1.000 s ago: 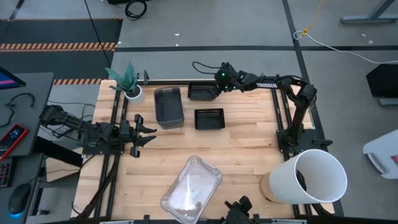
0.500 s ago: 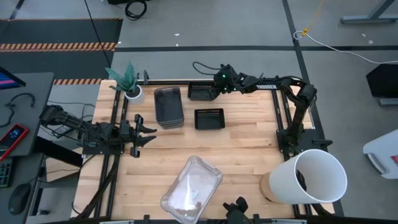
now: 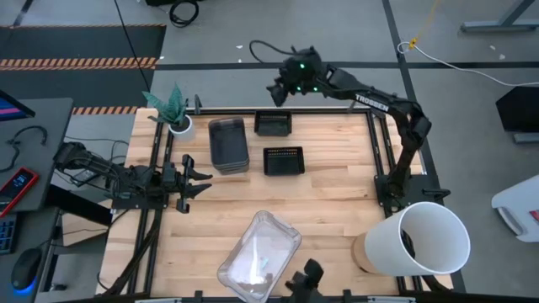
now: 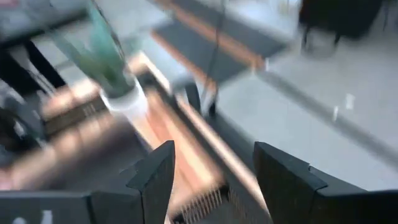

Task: Stack baskets by color
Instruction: Stack the top black bin on top of the bottom black bin

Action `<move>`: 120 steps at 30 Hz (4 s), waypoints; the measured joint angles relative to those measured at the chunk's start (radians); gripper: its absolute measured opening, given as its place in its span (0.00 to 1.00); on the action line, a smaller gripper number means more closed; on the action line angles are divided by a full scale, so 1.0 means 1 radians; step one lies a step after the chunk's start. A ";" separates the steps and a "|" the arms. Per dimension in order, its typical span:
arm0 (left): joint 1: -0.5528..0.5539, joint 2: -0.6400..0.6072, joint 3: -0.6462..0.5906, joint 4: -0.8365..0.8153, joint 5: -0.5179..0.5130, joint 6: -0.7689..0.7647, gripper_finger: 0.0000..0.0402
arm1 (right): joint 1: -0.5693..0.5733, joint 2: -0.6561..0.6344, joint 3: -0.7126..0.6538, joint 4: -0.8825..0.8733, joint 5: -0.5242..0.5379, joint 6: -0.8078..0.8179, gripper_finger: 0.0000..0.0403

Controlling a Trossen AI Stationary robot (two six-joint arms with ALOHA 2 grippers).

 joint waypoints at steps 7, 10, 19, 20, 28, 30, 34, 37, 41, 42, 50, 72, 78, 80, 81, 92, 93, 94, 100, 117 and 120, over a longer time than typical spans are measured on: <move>0.000 0.000 0.000 0.000 0.000 0.000 0.29 | 0.123 0.001 0.224 -0.131 0.032 -0.147 0.54; 0.000 0.000 0.000 0.000 0.000 0.000 0.29 | 0.143 0.001 0.357 -0.253 0.038 -0.160 0.54; 0.000 0.000 0.000 0.000 0.000 0.000 0.29 | 0.136 -0.018 0.666 -0.428 0.006 -0.200 0.54; 0.000 0.000 0.000 0.000 0.000 0.000 0.29 | 0.135 -0.052 0.644 -0.404 0.004 -0.200 0.54; 0.000 0.000 0.000 0.000 0.000 0.000 0.29 | 0.106 -0.187 0.635 -0.462 -0.018 -0.209 0.54; 0.000 0.000 0.000 0.000 0.000 0.000 0.29 | 0.102 -0.181 0.633 -0.505 -0.021 -0.216 0.54; 0.000 0.000 0.000 0.000 0.000 0.000 0.29 | 0.089 -0.135 0.606 -0.535 -0.022 -0.227 0.54; 0.000 0.000 0.000 0.000 0.000 0.000 0.29 | 0.082 -0.061 0.540 -0.536 -0.022 -0.230 0.53; 0.000 0.000 0.000 0.000 0.000 0.000 0.29 | 0.080 0.051 0.444 -0.508 -0.025 -0.233 0.52; 0.000 0.000 0.000 0.000 0.000 0.000 0.29 | 0.080 0.078 0.424 -0.500 -0.027 -0.234 0.52; 0.000 0.000 0.000 0.000 0.000 0.000 0.29 | 0.075 0.256 0.361 -0.501 -0.047 -0.258 0.51; 0.000 0.000 0.000 0.000 0.000 0.000 0.29 | 0.017 0.382 0.200 -0.579 -0.127 -0.376 0.51; 0.000 0.000 0.000 0.000 0.000 0.000 0.29 | 0.021 0.383 0.167 -0.581 -0.121 -0.399 0.51; 0.000 0.000 0.000 0.000 0.000 0.000 0.29 | 0.023 0.383 0.167 -0.582 -0.120 -0.399 0.51; 0.000 0.000 0.000 0.000 0.000 0.000 0.29 | 0.024 0.383 0.167 -0.582 -0.119 -0.400 0.51; 0.000 0.000 0.000 0.000 0.000 0.000 0.29 | 0.025 0.383 0.187 -0.601 -0.038 -0.476 0.51; 0.000 0.000 0.000 0.000 0.000 0.000 0.29 | 0.025 0.383 0.187 -0.602 -0.038 -0.478 0.51; 0.000 0.000 0.000 0.000 0.000 0.000 0.29 | 0.025 0.383 0.187 -0.602 -0.036 -0.477 0.51; 0.000 0.000 0.000 0.000 0.000 0.000 0.29 | 0.026 0.383 0.187 -0.602 -0.002 -0.439 0.51; 0.000 0.000 0.000 0.000 0.000 0.000 0.29 | 0.017 0.383 0.186 -0.615 0.245 -0.200 0.59; 0.000 0.000 0.000 0.000 0.000 0.000 0.29 | 0.007 0.383 0.168 -0.596 0.283 -0.150 0.61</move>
